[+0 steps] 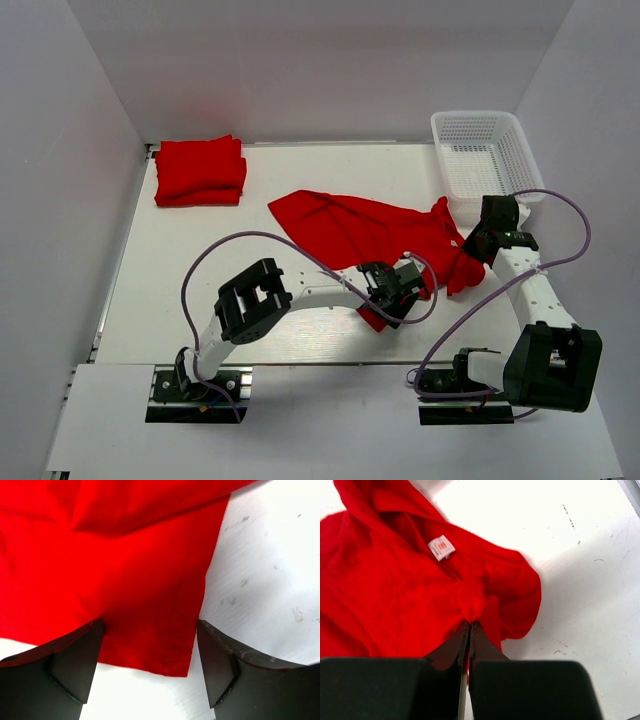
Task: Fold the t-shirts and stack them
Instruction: Flatten out the tshirt
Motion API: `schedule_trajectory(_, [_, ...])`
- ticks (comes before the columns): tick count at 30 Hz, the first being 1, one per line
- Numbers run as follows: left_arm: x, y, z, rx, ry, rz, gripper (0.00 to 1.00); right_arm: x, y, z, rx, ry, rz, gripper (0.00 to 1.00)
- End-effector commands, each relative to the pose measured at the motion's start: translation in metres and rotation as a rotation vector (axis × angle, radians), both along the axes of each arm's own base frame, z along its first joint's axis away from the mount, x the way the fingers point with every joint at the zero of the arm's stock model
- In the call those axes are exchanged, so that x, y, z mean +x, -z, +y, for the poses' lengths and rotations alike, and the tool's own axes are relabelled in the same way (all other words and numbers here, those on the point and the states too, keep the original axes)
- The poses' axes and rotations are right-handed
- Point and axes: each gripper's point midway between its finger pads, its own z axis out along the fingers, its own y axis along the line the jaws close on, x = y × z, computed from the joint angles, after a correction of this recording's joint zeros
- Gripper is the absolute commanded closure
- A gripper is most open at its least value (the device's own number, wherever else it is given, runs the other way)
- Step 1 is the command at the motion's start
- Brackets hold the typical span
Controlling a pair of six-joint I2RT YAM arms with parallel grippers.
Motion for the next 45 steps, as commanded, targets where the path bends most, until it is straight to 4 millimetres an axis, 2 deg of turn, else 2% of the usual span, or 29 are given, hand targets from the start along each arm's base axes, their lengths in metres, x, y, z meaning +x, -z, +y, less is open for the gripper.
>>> schedule_trajectory(1, [-0.028,0.024,0.058,0.217,-0.076,0.073,0.16,0.003,-0.004,0.000,0.005,-0.011,-0.039,1.00])
schedule_trajectory(3, [-0.028,0.023,0.064,0.220,-0.090,0.066,0.20,0.003,-0.002,0.001,0.008,-0.019,-0.037,1.00])
schedule_trajectory(7, [-0.035,0.014,0.070,0.224,-0.112,0.076,0.20,0.004,-0.001,0.002,0.016,-0.022,-0.034,1.00])
schedule_trajectory(9, [-0.044,0.017,0.077,0.240,-0.115,0.097,0.20,0.004,-0.001,0.003,0.019,-0.021,-0.035,1.00])
schedule_trajectory(10, [-0.049,0.025,0.079,0.239,-0.110,0.115,0.20,0.005,-0.001,0.003,0.021,-0.026,-0.039,1.00])
schedule_trajectory(12, [-0.052,0.024,0.068,0.184,-0.099,0.136,0.20,0.005,-0.001,0.005,0.028,-0.034,-0.041,1.00])
schedule_trajectory(16, [-0.052,0.033,0.076,0.242,-0.104,0.142,0.22,0.004,-0.001,0.005,0.027,-0.032,-0.036,1.00])
schedule_trajectory(21, [-0.049,0.037,0.072,0.205,-0.100,0.143,0.28,0.004,-0.004,0.006,0.028,-0.038,-0.051,1.00])
schedule_trajectory(22, [-0.045,0.037,0.073,0.204,-0.109,0.144,0.32,0.005,-0.003,0.006,0.031,-0.038,-0.051,1.00])
schedule_trajectory(23, [-0.046,0.042,0.075,0.216,-0.109,0.147,0.46,0.004,-0.003,0.006,0.027,-0.040,-0.054,1.00])
schedule_trajectory(24, [-0.043,0.043,0.072,0.217,-0.113,0.135,0.54,0.003,-0.003,0.006,0.027,-0.040,-0.051,1.00])
schedule_trajectory(25, [-0.040,0.038,0.070,0.218,-0.115,0.126,0.67,0.004,-0.005,0.006,0.026,-0.041,-0.057,1.00])
schedule_trajectory(26, [-0.041,0.038,0.072,0.227,-0.115,0.129,0.95,0.003,-0.004,0.003,0.016,-0.034,-0.051,1.00])
schedule_trajectory(27, [-0.039,0.038,0.073,0.230,-0.118,0.119,1.00,0.004,-0.008,0.006,0.026,-0.046,-0.065,1.00])
schedule_trajectory(29, [-0.030,0.023,0.074,0.209,-0.136,0.081,1.00,0.004,-0.010,0.007,0.026,-0.051,-0.067,1.00])
schedule_trajectory(31, [-0.014,-0.002,0.072,0.175,-0.202,-0.005,1.00,0.003,-0.015,0.007,0.023,-0.056,-0.080,1.00])
schedule_trajectory(33, [-0.002,-0.044,0.074,0.134,-0.237,-0.078,1.00,0.006,-0.026,0.007,0.018,-0.061,-0.108,1.00])
schedule_trajectory(34, [0.012,-0.062,0.081,0.131,-0.279,-0.148,1.00,0.005,-0.030,0.007,0.018,-0.067,-0.109,1.00])
schedule_trajectory(35, [0.018,-0.079,0.085,0.121,-0.294,-0.189,1.00,0.004,-0.035,0.009,0.019,-0.075,-0.121,1.00])
schedule_trajectory(36, [0.023,-0.104,0.098,0.112,-0.327,-0.223,1.00,0.008,-0.050,0.007,0.012,-0.076,-0.154,1.00])
schedule_trajectory(37, [0.033,-0.130,0.101,0.087,-0.355,-0.292,1.00,0.008,-0.056,0.008,0.010,-0.083,-0.165,1.00])
schedule_trajectory(38, [0.041,-0.147,0.108,0.075,-0.381,-0.326,1.00,0.009,-0.070,0.005,-0.006,-0.078,-0.191,1.00])
schedule_trajectory(39, [0.047,-0.170,0.117,0.063,-0.408,-0.359,1.00,0.007,-0.076,0.004,-0.015,-0.074,-0.198,1.00])
schedule_trajectory(40, [0.053,-0.198,0.126,0.024,-0.440,-0.420,1.00,0.009,-0.092,0.004,-0.021,-0.073,-0.232,1.00])
schedule_trajectory(43, [0.073,-0.258,0.160,-0.015,-0.548,-0.553,1.00,0.011,-0.143,-0.004,-0.061,-0.046,-0.340,1.00])
schedule_trajectory(45, [0.080,-0.309,0.182,-0.092,-0.626,-0.639,1.00,0.007,-0.162,-0.011,-0.092,-0.011,-0.372,1.00])
